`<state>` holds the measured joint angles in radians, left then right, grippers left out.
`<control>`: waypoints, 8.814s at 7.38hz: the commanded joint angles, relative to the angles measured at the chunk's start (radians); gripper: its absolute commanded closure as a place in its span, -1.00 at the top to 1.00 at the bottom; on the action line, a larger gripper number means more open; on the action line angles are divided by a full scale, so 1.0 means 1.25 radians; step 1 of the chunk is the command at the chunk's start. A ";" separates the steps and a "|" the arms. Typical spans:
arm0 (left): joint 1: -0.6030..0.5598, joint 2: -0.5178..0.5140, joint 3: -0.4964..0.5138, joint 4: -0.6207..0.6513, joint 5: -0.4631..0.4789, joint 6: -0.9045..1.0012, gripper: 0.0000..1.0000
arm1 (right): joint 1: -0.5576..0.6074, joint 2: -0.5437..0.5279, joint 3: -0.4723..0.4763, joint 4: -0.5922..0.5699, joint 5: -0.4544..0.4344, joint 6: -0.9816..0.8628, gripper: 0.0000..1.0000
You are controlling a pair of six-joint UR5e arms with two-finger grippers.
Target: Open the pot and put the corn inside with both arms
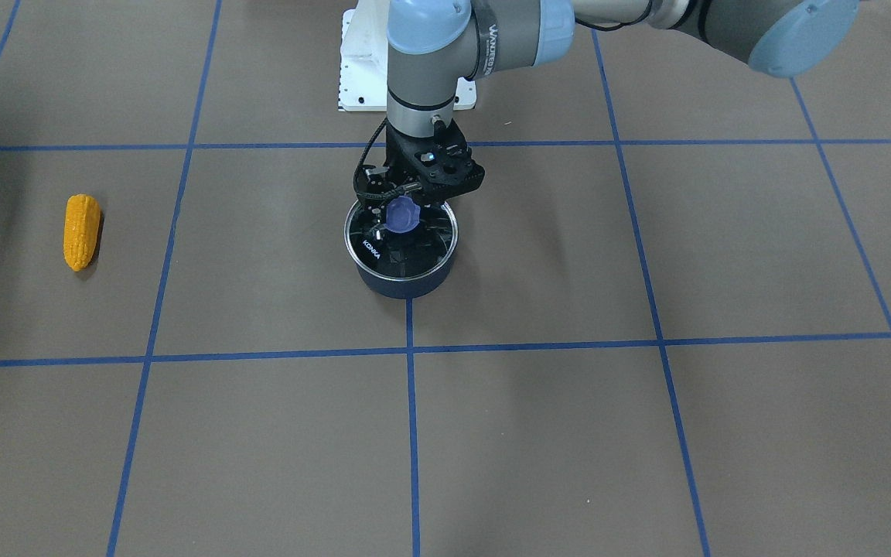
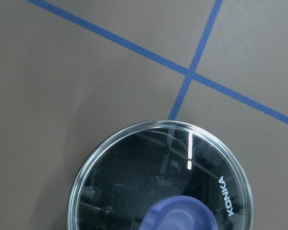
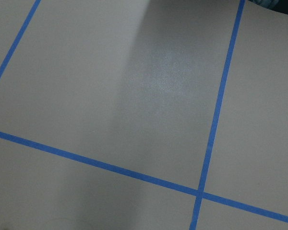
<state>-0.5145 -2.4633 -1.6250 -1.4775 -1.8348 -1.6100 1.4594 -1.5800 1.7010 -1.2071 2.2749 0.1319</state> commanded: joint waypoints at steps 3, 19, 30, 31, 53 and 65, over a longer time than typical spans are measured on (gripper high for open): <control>0.000 -0.003 0.013 -0.001 0.037 0.207 0.93 | 0.000 0.000 -0.002 0.001 -0.001 0.000 1.00; 0.035 -0.019 0.030 -0.010 0.032 0.245 -0.45 | -0.007 -0.001 -0.006 0.000 -0.014 0.001 1.00; -0.184 0.334 -0.355 0.128 -0.076 0.671 -0.64 | -0.014 -0.001 -0.006 -0.001 -0.014 0.001 1.00; -0.224 0.389 -0.354 0.099 -0.077 0.735 -0.64 | -0.014 -0.002 -0.006 0.000 -0.014 0.001 1.00; -0.372 0.724 -0.093 -0.499 -0.270 0.854 0.97 | -0.020 -0.005 -0.007 -0.001 -0.010 0.021 1.00; -0.871 0.612 0.034 -0.055 -0.327 1.495 0.97 | -0.478 -0.160 0.109 0.288 -0.255 0.617 1.00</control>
<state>-1.6025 -1.6981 -1.5867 -1.5445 -2.2182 0.2592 0.9569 -1.7603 1.8143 -0.8589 2.0458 0.8251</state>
